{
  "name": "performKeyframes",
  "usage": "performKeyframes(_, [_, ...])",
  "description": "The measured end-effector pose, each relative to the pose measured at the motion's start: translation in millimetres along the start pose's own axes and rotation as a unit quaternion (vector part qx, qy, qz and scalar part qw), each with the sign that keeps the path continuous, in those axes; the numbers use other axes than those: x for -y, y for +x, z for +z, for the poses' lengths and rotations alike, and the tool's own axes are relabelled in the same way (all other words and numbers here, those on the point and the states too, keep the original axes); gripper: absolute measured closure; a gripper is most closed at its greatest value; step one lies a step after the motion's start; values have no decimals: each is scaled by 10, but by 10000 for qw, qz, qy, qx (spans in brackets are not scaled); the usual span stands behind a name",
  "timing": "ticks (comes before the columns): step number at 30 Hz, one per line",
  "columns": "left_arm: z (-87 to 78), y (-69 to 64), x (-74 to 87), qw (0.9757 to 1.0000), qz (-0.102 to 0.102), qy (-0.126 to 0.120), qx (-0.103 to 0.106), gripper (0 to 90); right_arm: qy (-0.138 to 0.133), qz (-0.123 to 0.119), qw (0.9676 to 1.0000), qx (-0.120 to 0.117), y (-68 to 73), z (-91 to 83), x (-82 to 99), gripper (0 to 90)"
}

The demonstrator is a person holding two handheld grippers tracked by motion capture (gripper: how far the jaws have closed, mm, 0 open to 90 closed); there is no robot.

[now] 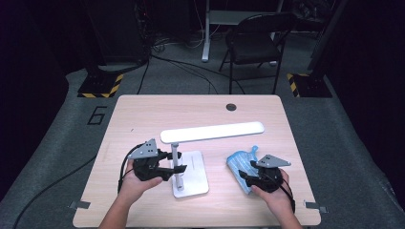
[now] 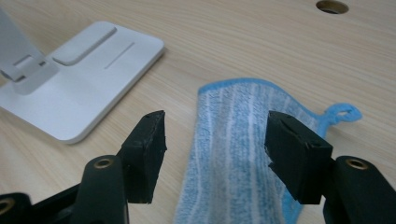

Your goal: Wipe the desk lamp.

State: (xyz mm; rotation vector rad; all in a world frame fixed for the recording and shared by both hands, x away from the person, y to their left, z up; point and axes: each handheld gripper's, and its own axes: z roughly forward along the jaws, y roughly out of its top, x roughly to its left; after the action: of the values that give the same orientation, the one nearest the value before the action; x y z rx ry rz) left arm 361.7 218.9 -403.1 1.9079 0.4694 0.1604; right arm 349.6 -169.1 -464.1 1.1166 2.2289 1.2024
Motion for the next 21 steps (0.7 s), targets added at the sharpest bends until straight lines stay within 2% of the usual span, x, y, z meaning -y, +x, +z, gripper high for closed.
performKeyframes(3, [-2, 0, -1, 10000, 3, 3, 37, 428, -45, -44, 10000, -50, 53, -7, -24, 381])
performKeyframes(4, [-6, -4, -2, 10000, 14, 19, 69, 425, -80, -172, 9998, -115, 105, -8, -50, 381])
performKeyframes(9, [-29, -9, -6, 9998, 84, 79, 156, 415, -132, -291, 9992, -241, 221, 5, -107, 381])
performKeyframes(10, [-46, -9, -3, 9996, 91, 97, 260, 416, -153, -365, 9987, -308, 276, 22, -127, 382])
performKeyframes(13, [-61, -5, 2, 9994, 122, 98, 313, 418, -157, -429, 9983, -362, 324, 39, -140, 383])
performKeyframes(16, [-76, -3, 10, 9993, 155, 96, 312, 439, -166, -463, 9978, -442, 379, 64, -154, 386])
performKeyframes(17, [-91, -7, 14, 9991, 125, 112, 383, 482, -164, -478, 9975, -497, 410, 82, -162, 387])
performKeyframes(21, [-97, -23, 16, 9992, 155, 115, 343, 496, -147, -494, 9972, -546, 444, 108, -169, 390])
